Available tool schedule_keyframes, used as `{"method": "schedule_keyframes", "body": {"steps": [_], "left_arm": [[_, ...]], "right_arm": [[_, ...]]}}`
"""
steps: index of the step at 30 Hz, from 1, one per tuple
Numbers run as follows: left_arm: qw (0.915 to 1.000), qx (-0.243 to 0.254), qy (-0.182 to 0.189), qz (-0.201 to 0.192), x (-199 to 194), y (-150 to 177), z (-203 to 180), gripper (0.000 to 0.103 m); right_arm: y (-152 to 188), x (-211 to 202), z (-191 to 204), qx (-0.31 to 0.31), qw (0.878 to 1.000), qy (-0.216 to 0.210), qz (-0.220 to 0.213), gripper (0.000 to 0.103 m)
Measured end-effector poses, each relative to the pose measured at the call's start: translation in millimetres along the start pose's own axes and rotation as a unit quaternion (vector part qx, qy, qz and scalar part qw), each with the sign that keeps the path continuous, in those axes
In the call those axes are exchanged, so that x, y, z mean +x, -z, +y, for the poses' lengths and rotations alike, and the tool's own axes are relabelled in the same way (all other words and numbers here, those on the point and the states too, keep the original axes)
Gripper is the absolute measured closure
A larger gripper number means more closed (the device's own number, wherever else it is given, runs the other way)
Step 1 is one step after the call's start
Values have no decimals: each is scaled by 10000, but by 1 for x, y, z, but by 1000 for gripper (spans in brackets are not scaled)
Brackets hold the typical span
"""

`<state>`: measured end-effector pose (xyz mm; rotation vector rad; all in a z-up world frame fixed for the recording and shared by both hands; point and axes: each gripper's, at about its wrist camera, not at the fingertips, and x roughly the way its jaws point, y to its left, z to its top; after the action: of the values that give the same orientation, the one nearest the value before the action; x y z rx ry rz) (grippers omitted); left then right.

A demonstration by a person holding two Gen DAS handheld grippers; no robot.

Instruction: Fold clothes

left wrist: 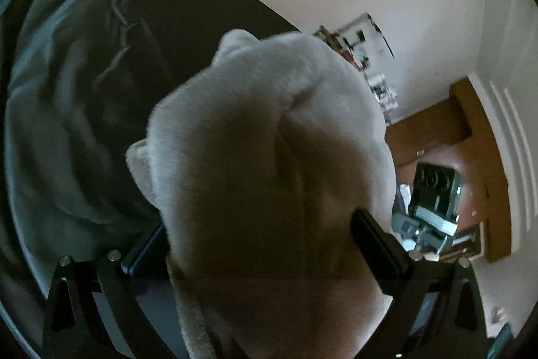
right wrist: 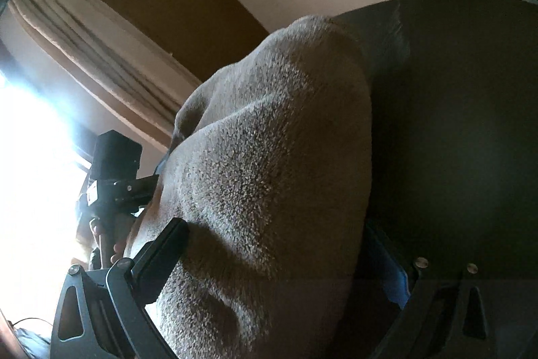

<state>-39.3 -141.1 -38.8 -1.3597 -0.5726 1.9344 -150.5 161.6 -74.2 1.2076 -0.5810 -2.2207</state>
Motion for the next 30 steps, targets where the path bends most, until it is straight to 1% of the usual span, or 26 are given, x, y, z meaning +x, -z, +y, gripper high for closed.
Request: {"method": "schedule_keyframes", "body": {"steps": [2,4,7,9,10,11,12,13,14,16,19,21,23,27,30], "left_arm": [[10000,61,40,15,2,1,-2,1],[9999,76,106,3,2,2,-3,1],[9998,120,173,14,2,4,-5,2],[9996,112,234,62,5,5,-6,11],[9995,92,271,89,6,6,-6,14],[9995,64,303,106,7,6,-5,20],[9994,34,329,119,7,7,-5,25],[9994,1,336,119,8,7,-4,27],[9993,-34,344,110,11,4,-3,30],[9993,-73,352,59,12,5,-4,34],[9997,-25,217,-51,13,5,-14,40],[9999,112,11,-86,12,5,-30,46],[9993,281,-219,-96,12,5,-49,50],[9974,592,-393,-126,21,-3,-97,51],[9953,886,-368,-102,39,-12,-139,51]], "right_arm": [[-2,5,0,-8,9999,-34,106,1],[-3,11,-3,74,9996,-157,242,1],[-4,16,-2,83,9991,-292,295,1],[-3,19,3,-14,9991,-296,300,1],[-3,20,5,-70,9991,-277,298,1],[-2,21,8,-120,9992,-250,292,1],[-2,21,11,-179,9992,-219,275,3],[0,21,14,-247,9992,-183,244,11],[1,21,17,-300,9992,-166,191,15],[3,18,20,-339,9992,-200,49,31],[6,9,27,-386,9988,-236,-172,45],[8,4,32,-428,9984,-218,-314,48],[9,-3,37,-493,9975,-170,-478,50],[14,-30,43,-586,9942,-96,-896,51],[22,-66,38,-586,9906,41,-1239,51]]}}
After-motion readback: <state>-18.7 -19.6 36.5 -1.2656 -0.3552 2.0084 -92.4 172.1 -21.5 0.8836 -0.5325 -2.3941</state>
